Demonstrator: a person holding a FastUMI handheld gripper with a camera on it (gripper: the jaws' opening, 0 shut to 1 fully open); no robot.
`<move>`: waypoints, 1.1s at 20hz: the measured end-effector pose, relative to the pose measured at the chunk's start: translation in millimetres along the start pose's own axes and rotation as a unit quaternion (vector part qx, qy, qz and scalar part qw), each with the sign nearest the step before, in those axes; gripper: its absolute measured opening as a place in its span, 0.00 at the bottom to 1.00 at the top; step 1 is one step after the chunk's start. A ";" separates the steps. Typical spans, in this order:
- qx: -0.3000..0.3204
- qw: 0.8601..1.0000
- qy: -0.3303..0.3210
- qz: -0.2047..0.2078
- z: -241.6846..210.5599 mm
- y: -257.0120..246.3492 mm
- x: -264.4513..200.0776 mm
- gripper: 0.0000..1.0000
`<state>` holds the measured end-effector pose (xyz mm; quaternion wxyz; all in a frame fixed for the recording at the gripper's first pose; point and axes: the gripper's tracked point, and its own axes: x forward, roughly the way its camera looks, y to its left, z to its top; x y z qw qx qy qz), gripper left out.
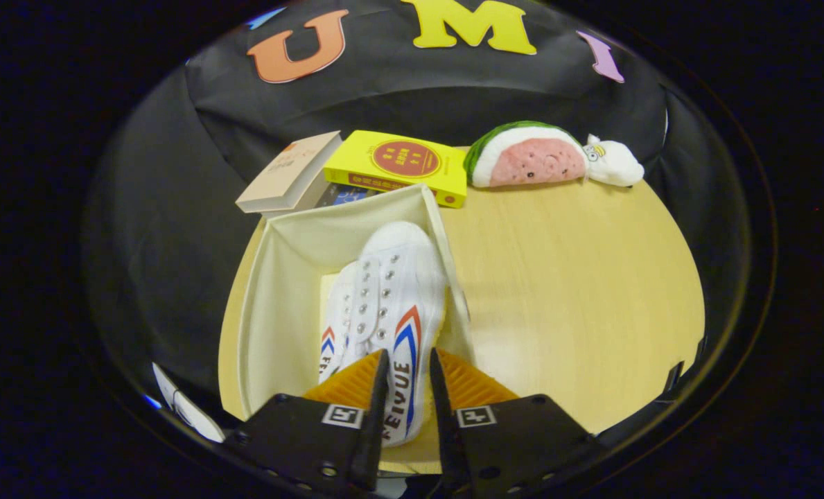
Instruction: Open the storage box then place both shoes into the box .Put the left shoe in first, then the right shoe, with the right side of both shoes facing outward in a uniform manner.
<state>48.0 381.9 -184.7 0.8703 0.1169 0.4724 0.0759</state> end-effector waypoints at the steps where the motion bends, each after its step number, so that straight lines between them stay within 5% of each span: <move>1: -0.008 1.000 -0.009 -0.003 3.7 0.3 -2.6 0.44; 4: -0.022 0.999 -0.038 0.002 12.9 4.9 -15.9 0.84; 7: -0.029 0.997 -0.070 -0.001 21.8 -1.2 -32.5 0.98; 14: -0.030 0.984 -0.173 -0.020 50.8 -45.6 -107.3 0.97; 22: -0.018 0.948 -0.308 -0.073 70.2 -124.2 -221.4 0.96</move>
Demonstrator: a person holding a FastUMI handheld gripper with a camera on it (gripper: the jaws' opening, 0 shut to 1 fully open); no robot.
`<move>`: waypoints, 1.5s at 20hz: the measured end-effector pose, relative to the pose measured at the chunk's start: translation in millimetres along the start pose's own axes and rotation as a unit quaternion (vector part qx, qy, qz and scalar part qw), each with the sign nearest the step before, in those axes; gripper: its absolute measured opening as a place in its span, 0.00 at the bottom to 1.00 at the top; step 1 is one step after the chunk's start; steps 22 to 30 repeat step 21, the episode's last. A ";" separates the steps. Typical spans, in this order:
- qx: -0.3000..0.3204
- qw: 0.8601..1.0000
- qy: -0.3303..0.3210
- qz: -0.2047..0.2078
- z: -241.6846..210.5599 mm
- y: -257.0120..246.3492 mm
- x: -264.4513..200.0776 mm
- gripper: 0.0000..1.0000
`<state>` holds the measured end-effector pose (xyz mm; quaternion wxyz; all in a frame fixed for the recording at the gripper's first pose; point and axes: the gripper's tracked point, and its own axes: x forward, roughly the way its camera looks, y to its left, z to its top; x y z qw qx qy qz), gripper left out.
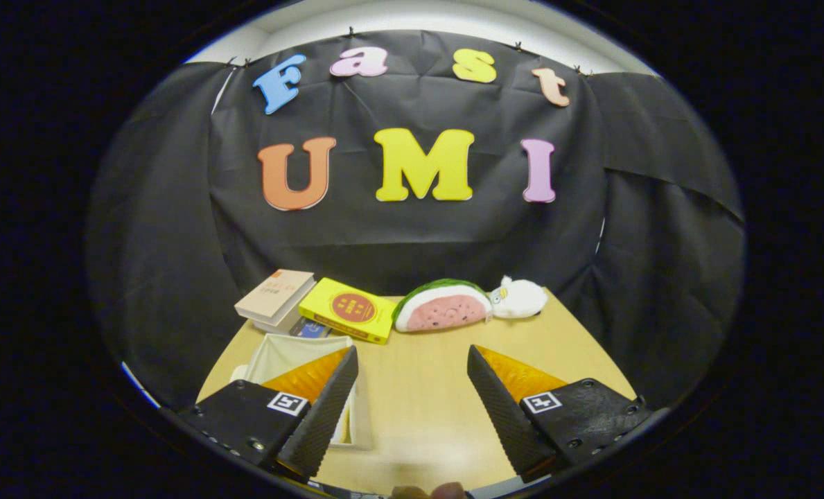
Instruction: Open the storage box then place both shoes into the box .Put the left shoe in first, then the right shoe, with the right side of both shoes facing outward in a uniform manner.
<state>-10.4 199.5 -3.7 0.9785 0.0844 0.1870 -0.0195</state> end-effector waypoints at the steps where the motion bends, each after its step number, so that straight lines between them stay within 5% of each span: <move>1: -0.002 1.000 -0.011 -0.003 5.3 -7.5 -7.7 0.96; 14: 0.007 0.993 -0.114 0.015 39.1 -12.9 -79.6 0.96; 30: 0.013 0.993 -0.117 0.021 41.1 1.6 -75.8 0.96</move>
